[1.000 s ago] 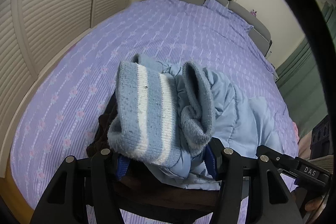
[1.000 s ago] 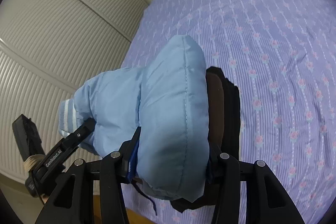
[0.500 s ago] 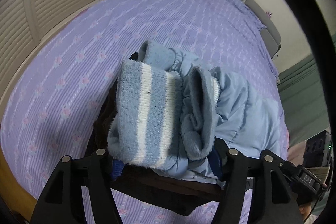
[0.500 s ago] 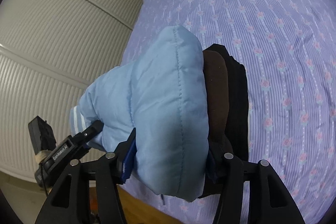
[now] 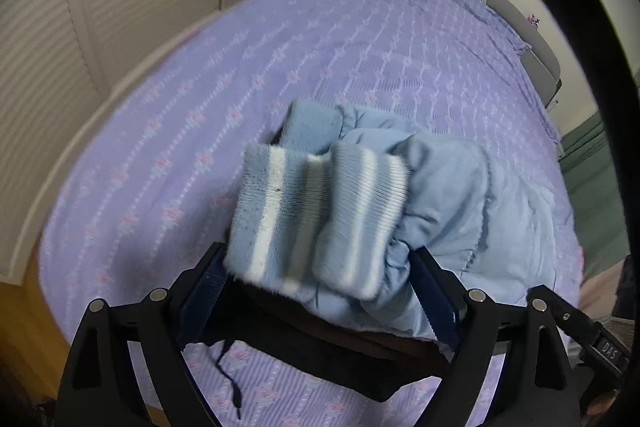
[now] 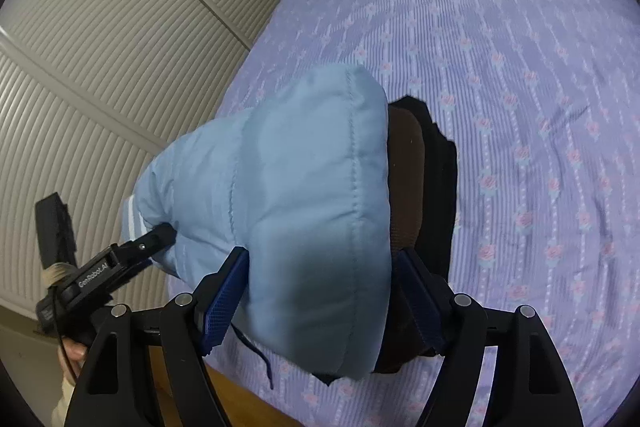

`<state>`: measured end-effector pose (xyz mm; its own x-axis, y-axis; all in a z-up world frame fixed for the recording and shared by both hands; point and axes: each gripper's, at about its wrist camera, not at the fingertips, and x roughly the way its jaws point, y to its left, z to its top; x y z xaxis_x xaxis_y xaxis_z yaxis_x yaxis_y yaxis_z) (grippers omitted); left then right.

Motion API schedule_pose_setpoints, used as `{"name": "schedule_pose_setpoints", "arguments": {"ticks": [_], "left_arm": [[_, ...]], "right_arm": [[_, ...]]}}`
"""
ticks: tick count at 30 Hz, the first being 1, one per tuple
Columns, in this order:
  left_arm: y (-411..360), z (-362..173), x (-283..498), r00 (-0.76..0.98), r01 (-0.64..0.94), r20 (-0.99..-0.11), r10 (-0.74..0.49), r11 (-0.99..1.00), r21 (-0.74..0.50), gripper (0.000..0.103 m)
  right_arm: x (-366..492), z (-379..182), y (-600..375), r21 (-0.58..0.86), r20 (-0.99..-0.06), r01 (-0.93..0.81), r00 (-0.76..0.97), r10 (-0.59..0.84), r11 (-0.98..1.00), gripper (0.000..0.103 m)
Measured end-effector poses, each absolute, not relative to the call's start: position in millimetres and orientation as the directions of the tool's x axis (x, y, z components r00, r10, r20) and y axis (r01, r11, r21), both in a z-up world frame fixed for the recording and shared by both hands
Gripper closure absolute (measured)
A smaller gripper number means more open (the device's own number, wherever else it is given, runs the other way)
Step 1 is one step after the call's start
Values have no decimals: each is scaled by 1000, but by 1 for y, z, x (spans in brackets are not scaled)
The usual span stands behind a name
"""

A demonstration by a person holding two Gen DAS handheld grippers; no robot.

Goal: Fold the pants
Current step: 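Open both tools and release the pants on top of the stack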

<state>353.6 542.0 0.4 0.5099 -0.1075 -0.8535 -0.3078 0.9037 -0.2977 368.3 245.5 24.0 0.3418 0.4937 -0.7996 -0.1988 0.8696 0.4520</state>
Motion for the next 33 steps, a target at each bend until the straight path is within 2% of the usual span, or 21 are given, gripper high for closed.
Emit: {"name": "schedule_pose_setpoints", "arguments": {"ticks": [10, 16, 17, 19, 21, 27, 33], "left_arm": [[516, 49, 312, 593, -271, -805, -15, 938, -217, 14], [453, 76, 283, 641, -193, -762, 93, 980, -42, 13], [439, 80, 277, 652, -176, -750, 112, 984, -6, 11], [408, 86, 265, 675, -149, -724, 141, 987, 54, 9], [380, 90, 253, 692, -125, -707, 148, 989, 85, 4], [299, 93, 214, 717, -101, -687, 118, 993, 65, 0], [222, 91, 175, 745, -132, -658, 111, 991, 19, 0]], "right_arm": [[335, 58, 224, 391, -774, -263, 424, 470, 882, 28], [298, 87, 197, 324, -736, -315, 508, 446, 892, 28], [289, 92, 186, 306, -730, -316, 528, 434, 898, 27], [274, 102, 162, 268, -718, -301, 571, 398, 915, 18], [260, 108, 139, 233, -701, -281, 615, 361, 931, 16], [218, 121, 58, 132, -673, -248, 688, 270, 960, 11], [178, 123, -17, 104, -654, -273, 706, 272, 956, 8]]}}
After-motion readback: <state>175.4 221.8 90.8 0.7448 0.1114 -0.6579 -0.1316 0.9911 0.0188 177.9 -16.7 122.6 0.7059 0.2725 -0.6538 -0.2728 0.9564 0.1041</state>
